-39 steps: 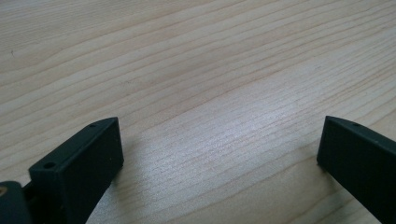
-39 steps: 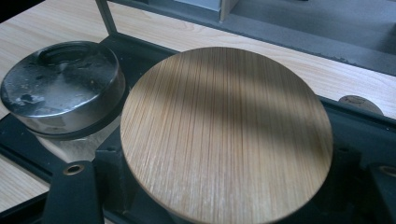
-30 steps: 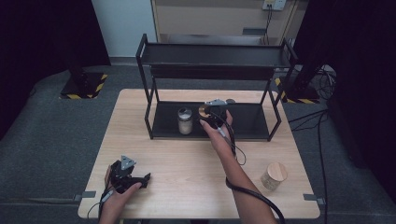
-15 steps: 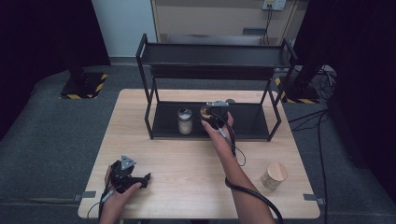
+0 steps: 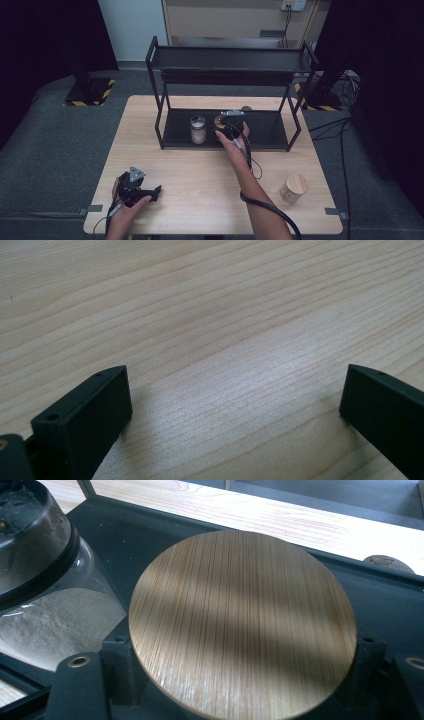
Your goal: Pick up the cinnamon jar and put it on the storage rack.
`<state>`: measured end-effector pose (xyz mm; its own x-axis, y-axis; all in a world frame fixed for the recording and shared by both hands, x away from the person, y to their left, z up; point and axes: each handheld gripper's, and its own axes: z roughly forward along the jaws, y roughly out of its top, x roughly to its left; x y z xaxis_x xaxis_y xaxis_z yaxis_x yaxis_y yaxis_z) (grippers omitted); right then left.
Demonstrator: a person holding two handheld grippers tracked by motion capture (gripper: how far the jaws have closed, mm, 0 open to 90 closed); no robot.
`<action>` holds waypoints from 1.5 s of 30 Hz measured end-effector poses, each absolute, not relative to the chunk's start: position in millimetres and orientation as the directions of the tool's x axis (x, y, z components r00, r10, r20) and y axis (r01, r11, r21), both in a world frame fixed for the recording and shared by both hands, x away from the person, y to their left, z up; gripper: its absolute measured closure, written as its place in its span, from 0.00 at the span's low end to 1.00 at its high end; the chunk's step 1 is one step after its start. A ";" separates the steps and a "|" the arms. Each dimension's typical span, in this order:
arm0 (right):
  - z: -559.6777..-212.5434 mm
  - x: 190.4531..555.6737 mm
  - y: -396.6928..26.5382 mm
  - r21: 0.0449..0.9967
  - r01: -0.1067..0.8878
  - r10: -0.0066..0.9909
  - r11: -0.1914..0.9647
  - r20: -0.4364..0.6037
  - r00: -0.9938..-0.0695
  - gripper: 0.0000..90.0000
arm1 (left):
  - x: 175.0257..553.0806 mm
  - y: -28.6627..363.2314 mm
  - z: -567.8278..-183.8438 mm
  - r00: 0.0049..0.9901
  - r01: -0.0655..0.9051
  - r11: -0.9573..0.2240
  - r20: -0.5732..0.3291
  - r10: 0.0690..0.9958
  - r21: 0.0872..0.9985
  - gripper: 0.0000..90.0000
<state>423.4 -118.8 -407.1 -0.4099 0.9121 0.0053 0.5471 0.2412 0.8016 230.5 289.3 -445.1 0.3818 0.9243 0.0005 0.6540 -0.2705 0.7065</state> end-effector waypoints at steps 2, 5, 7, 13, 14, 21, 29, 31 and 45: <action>-407.7 423.8 -119.2 0.802 0.546 0.912 0.243 0.003 -0.411 0.29 | 230.5 289.3 -445.1 0.382 0.654 -0.271 0.001 0.924 0.706 0.00; -408.4 424.0 -119.3 0.801 0.546 0.912 0.245 0.000 -0.410 0.29 | 230.5 289.3 -445.1 0.382 0.654 -0.271 0.001 0.924 0.706 0.00; -409.2 424.5 -119.9 0.801 0.547 0.912 0.244 0.002 -0.410 0.29 | 230.5 289.3 -445.1 0.382 0.654 -0.271 0.001 0.924 0.706 0.00; -411.8 426.3 -120.2 0.798 0.553 0.915 0.239 0.005 -0.403 0.29 | 230.5 289.3 -445.1 0.382 0.654 -0.270 0.000 0.924 0.706 0.00; -412.4 426.5 -120.4 0.799 0.553 0.915 0.238 0.006 -0.403 0.29 | 230.5 289.3 -445.1 0.382 0.654 -0.271 0.001 0.924 0.706 0.00; -413.0 427.0 -120.1 0.800 0.551 0.915 0.239 0.004 -0.403 0.29 | 230.5 289.3 -445.1 0.382 0.654 -0.271 0.000 0.924 0.706 0.00; -413.6 426.8 -120.3 0.801 0.548 0.915 0.241 0.002 -0.404 0.29 | 230.5 289.3 -445.1 0.382 0.654 -0.271 0.001 0.924 0.706 0.00; -413.9 426.5 -120.4 0.802 0.548 0.915 0.239 0.003 -0.404 0.29 | 230.5 289.3 -445.1 0.382 0.654 -0.271 0.001 0.924 0.706 0.00; -415.6 425.4 -121.3 0.806 0.543 0.914 0.237 0.004 -0.405 0.29 | 230.5 289.3 -445.1 0.382 0.654 -0.270 0.001 0.924 0.706 0.00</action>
